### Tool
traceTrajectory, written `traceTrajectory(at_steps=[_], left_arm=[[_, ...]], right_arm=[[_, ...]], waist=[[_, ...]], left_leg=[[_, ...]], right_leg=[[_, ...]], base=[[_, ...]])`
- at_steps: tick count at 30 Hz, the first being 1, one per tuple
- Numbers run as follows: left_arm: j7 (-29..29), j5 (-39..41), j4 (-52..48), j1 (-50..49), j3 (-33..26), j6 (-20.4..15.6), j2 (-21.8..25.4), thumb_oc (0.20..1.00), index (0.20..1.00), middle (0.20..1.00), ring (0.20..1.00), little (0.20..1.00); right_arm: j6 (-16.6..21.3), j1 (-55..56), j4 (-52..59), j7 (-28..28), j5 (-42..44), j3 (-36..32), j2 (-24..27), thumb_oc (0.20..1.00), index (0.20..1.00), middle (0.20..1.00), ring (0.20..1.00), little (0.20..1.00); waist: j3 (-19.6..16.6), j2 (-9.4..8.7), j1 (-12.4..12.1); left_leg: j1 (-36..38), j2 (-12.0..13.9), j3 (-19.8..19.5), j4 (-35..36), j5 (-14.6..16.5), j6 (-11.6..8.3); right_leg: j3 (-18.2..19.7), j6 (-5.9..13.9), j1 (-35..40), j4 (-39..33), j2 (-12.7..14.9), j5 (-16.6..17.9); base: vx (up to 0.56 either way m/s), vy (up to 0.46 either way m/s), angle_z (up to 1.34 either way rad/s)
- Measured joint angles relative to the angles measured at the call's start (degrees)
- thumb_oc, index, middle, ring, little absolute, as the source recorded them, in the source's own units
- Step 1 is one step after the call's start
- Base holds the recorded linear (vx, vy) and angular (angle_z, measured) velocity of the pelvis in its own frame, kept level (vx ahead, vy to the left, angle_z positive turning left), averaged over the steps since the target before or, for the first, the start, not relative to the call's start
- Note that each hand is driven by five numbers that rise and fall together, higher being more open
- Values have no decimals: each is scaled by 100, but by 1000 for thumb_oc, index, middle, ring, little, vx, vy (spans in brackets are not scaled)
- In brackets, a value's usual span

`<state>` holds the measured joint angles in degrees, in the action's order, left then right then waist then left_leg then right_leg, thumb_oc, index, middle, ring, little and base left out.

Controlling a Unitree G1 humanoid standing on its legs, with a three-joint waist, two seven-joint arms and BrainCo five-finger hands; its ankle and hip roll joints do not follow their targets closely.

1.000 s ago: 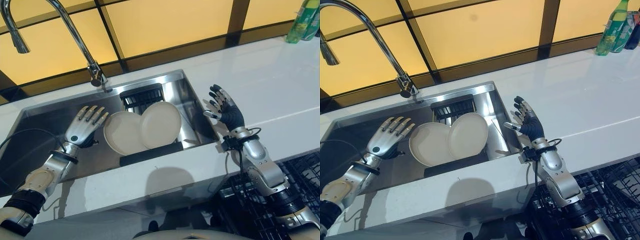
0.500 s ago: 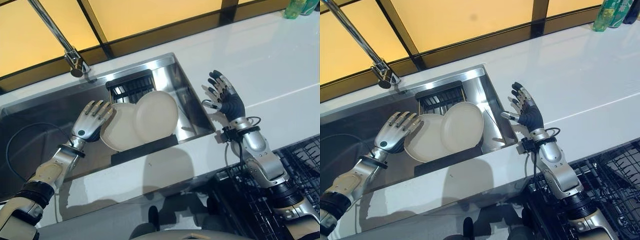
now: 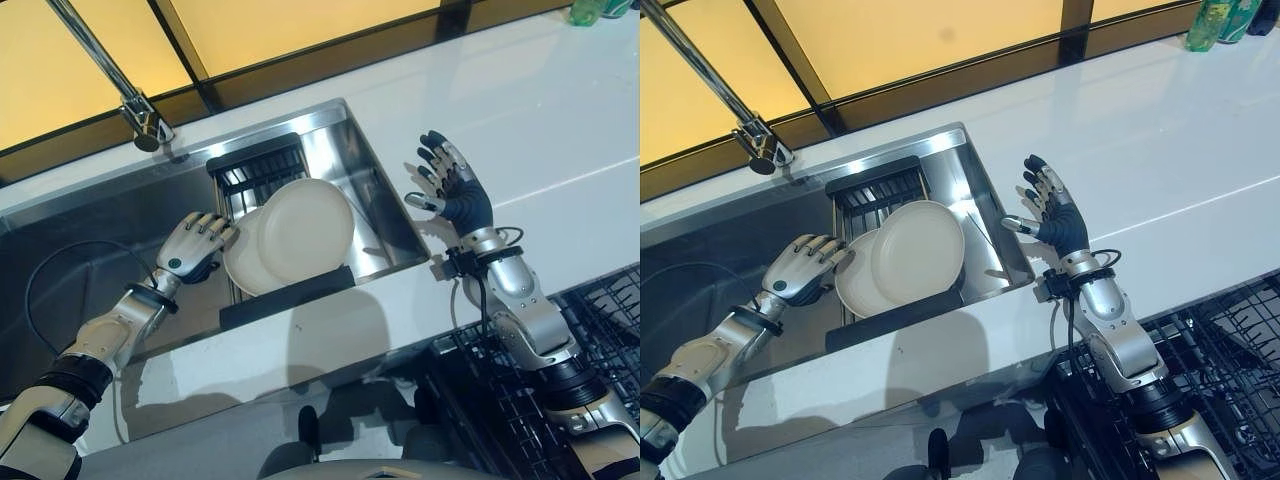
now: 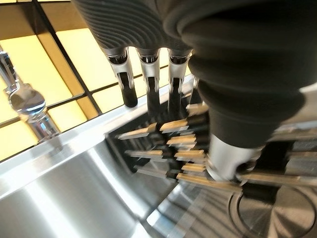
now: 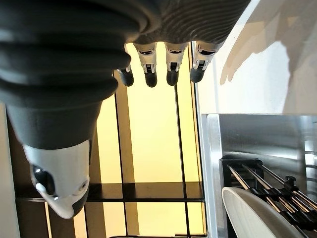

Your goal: Pick up plates and place into dishwasher.

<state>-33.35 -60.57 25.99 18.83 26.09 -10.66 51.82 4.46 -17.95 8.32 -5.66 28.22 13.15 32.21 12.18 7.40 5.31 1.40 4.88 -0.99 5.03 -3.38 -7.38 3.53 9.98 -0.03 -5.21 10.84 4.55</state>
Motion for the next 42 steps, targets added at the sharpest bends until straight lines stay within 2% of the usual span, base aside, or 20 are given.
traceTrajectory(at_steps=[1,4,6,18,25,26,27,28,31,34,40,42], left_arm=[[-8,-1,-28,1,-2,-8,0,341,341,341,341,341],[-44,-101,-43,-29,-2,-34,0,304,304,304,304,304],[-42,-169,-43,-54,-2,-41,0,200,200,200,200,200],[-83,-172,-46,-228,-48,-102,10,200,200,200,200,200],[-56,-173,-75,-387,-59,-130,10,200,200,200,200,200],[-30,-172,-72,-407,-75,-130,10,373,373,373,373,373],[1,-169,-70,-429,-86,-129,10,931,931,931,931,931],[92,-131,-75,-473,-114,-122,9,1000,1000,1000,1000,1000],[593,188,-84,-615,-157,116,-2,1000,1000,1000,1000,1000],[886,769,-74,-816,-325,603,-147,1000,1000,1000,1000,1000],[915,1681,52,-913,-1214,1680,-456,1000,1000,1000,1000,1000],[856,1760,60,-908,-1437,1905,-460,1000,1000,1000,1000,1000]], right_arm=[[-16,2,-5,2,0,-4,0,1000,1000,1000,1000,1000],[-21,22,-6,10,-2,-39,0,1000,1000,1000,1000,1000],[-31,39,-13,13,-2,-45,0,1000,1000,1000,1000,1000],[-83,220,-47,16,-1,-50,-2,1000,1000,1000,1000,1000],[-92,368,-48,16,0,-71,0,1000,1000,1000,1000,1000],[-92,396,-48,17,0,-71,0,1000,1000,1000,1000,1000],[-92,431,-48,18,0,-71,-1,1000,1000,1000,1000,1000],[-92,476,-48,18,0,-70,-1,1000,1000,1000,1000,1000],[-96,588,-48,13,0,-73,-4,1000,1000,1000,1000,1000],[-102,592,-50,-21,-1,-76,-5,1000,1000,1000,1000,1000],[-141,594,-52,-64,-6,-76,-46,1000,1000,1000,1000,1000],[-149,594,-52,-111,-11,-75,-89,1000,1000,1000,1000,1000]], waist=[[0,4,1],[1,8,3],[1,8,2],[-32,51,-69],[-171,99,-155],[-172,98,-157],[-174,95,-163],[-195,95,-168],[-285,96,-162],[-312,92,-169],[-382,17,-189],[-403,-7,-207]], left_leg=[[8,-6,-1,0,0,1],[13,-24,-34,0,-9,13],[29,-30,-72,-1,-14,18],[203,-38,-123,1,-16,23],[211,-39,-150,0,-18,22],[231,-39,-166,0,-18,22],[261,-39,-177,1,-18,23],[277,-38,-187,2,-17,23],[288,-37,-222,4,-16,24],[287,-36,-235,4,-16,24],[283,-33,-244,3,-16,24],[281,-33,-247,3,-16,24]], right_leg=[[-5,2,9,-1,7,-1],[-33,6,35,0,25,0],[-77,11,79,-1,33,-4],[-126,17,289,-1,46,-28],[-158,17,319,0,47,-29],[-176,15,352,-1,48,-33],[-188,15,384,-1,48,-40],[-199,11,404,-1,48,-48],[-233,6,436,-2,48,-65],[-241,6,441,-2,45,-65],[-247,9,442,-5,42,-62],[-249,9,443,-5,42,-62]], base=[[45,-1,3],[49,-6,5],[46,-10,9],[19,-7,2],[3,-5,1],[21,-12,7],[21,-10,7],[16,-7,6],[5,-5,6],[0,0,0],[-6,-45,1],[-10,-54,1]])
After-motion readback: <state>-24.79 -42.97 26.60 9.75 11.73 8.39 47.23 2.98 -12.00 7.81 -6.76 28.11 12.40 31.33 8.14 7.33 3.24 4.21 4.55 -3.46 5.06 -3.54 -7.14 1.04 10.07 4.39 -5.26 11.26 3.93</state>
